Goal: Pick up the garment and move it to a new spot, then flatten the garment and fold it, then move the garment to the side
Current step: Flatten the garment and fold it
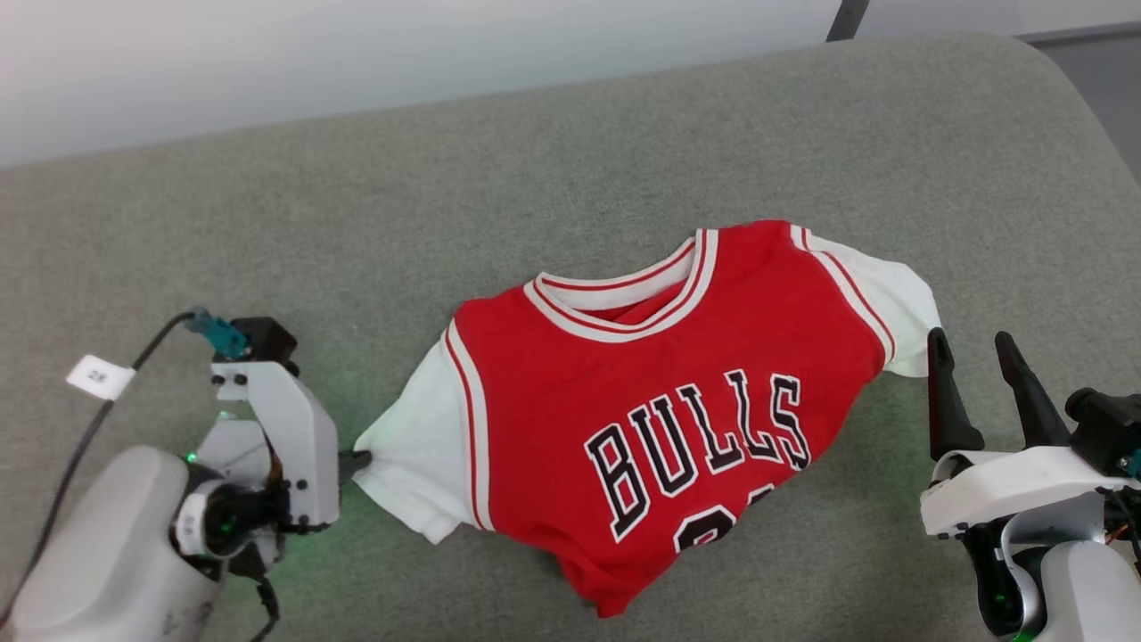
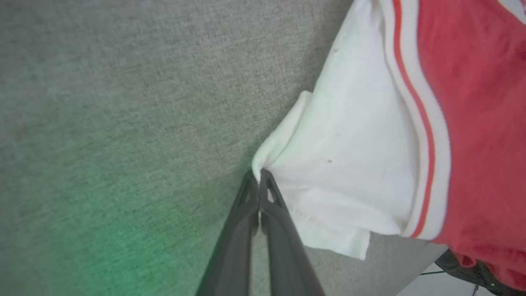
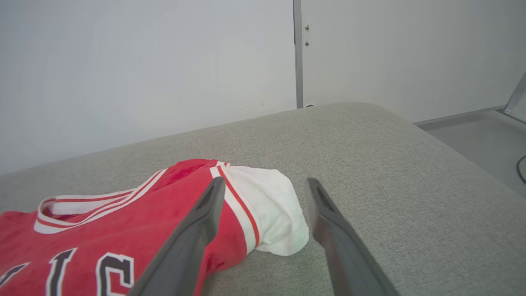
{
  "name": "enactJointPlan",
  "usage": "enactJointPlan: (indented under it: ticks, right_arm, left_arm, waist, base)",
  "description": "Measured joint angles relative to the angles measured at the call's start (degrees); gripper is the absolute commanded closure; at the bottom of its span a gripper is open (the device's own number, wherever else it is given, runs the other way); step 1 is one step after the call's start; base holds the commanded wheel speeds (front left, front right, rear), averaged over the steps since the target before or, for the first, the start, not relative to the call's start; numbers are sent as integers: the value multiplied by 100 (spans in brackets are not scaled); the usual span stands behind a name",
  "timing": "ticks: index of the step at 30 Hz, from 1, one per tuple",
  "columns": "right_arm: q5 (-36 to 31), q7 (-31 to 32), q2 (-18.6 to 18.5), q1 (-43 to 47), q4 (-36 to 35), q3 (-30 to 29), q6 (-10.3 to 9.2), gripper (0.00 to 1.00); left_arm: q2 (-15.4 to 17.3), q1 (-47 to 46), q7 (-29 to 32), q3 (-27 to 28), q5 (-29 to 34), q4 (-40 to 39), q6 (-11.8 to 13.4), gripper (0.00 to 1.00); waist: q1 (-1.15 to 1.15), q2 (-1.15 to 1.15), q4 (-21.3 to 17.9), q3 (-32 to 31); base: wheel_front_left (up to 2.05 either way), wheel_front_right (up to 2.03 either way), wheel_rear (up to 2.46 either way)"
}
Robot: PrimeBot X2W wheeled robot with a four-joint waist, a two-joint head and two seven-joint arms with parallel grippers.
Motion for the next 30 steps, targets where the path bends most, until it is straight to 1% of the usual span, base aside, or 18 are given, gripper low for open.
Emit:
enactJointPlan:
  ticks: [6, 8, 14, 23, 30]
  right_arm:
    - [-60, 75, 0, 62, -68, -58, 0, 0]
    - [-74, 108, 1, 92, -101, -70, 0, 0]
    - [-108, 214, -7, 205, -201, -97, 0, 0]
    - [-123, 388, -20, 280, -401, -62, 0, 0]
    - [-120, 480, -45, 297, -494, -34, 0, 0]
  left_arm:
    - [-48, -28, -125, 29, -19, 133, -65, 100]
    - [5, -30, -152, 44, -16, 145, -69, 100]
    - [359, -124, -299, 182, 66, 160, -153, 100]
    - [1004, -321, -419, 307, 350, 327, -261, 100]
    - [1285, -394, -603, 390, 437, 692, -337, 100]
  waist:
    - [0, 0, 92, -137]
    - [0, 0, 130, -192]
    - [0, 0, 259, -343]
    - [0, 0, 364, -437]
    - [0, 0, 317, -401]
  base:
    - [0, 0, 0]
    - [0, 0, 0]
    - [0, 0, 0]
    - [0, 0, 0]
    - [0, 0, 0]
